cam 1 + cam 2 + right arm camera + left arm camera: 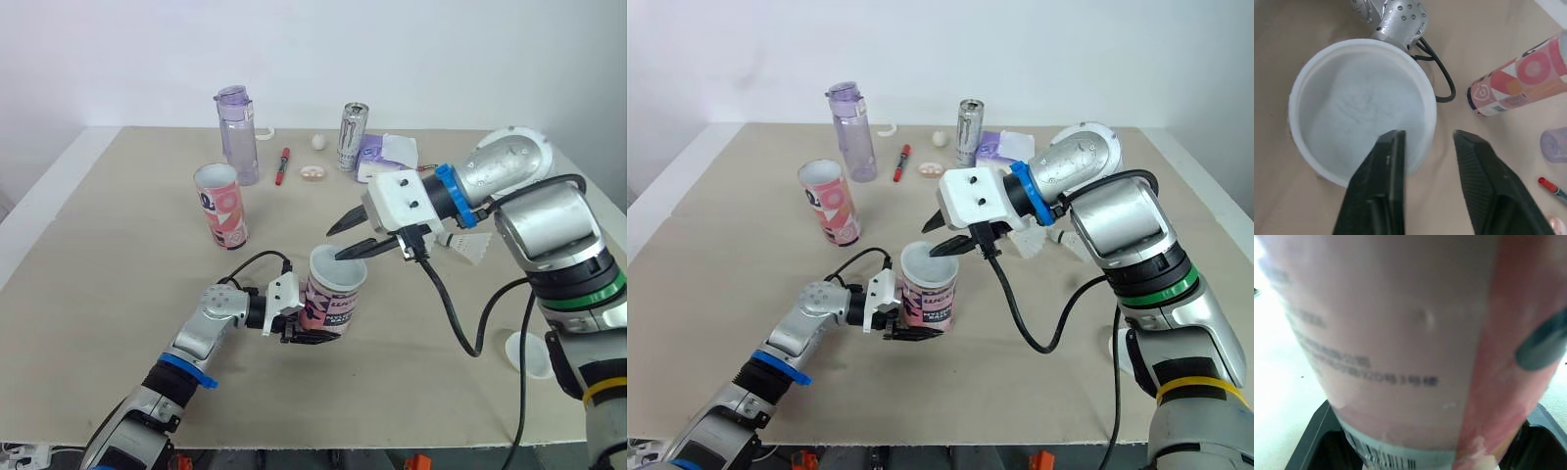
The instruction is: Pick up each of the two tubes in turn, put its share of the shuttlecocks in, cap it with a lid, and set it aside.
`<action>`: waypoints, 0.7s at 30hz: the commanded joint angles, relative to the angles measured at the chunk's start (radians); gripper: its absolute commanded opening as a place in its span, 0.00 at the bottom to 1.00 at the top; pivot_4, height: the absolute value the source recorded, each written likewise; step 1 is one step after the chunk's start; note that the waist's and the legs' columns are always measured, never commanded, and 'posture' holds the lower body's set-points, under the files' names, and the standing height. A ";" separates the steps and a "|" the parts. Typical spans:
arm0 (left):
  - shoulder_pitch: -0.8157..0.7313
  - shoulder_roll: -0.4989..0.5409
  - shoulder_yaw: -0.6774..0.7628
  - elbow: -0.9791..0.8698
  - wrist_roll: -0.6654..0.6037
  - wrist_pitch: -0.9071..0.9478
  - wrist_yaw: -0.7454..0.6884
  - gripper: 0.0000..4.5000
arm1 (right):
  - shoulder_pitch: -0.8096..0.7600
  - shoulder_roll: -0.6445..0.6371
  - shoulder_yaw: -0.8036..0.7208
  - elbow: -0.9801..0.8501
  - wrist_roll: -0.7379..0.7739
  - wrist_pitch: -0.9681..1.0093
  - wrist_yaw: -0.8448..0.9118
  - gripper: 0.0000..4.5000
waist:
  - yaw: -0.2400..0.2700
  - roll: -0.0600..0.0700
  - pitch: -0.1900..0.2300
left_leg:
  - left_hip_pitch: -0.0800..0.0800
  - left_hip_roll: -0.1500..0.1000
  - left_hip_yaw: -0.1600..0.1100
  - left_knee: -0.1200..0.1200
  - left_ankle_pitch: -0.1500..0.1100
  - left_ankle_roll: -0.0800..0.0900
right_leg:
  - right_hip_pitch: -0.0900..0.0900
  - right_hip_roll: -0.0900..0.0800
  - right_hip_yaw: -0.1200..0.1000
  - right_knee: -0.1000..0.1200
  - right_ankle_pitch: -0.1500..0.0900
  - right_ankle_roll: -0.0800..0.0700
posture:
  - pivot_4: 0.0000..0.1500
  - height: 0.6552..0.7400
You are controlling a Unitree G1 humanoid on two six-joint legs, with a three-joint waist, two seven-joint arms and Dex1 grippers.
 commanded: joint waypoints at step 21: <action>0.025 0.036 0.002 0.033 0.040 0.050 0.026 0.64 | 0.210 -0.002 -0.132 -0.280 0.281 0.457 -0.282 0.01 | -0.001 -0.002 0.000 | 0.000 0.000 -0.001 -0.005 0.000 0.000 | -0.001 0.000 0.000 0.000 -0.001 -0.001 | 1.00 1.00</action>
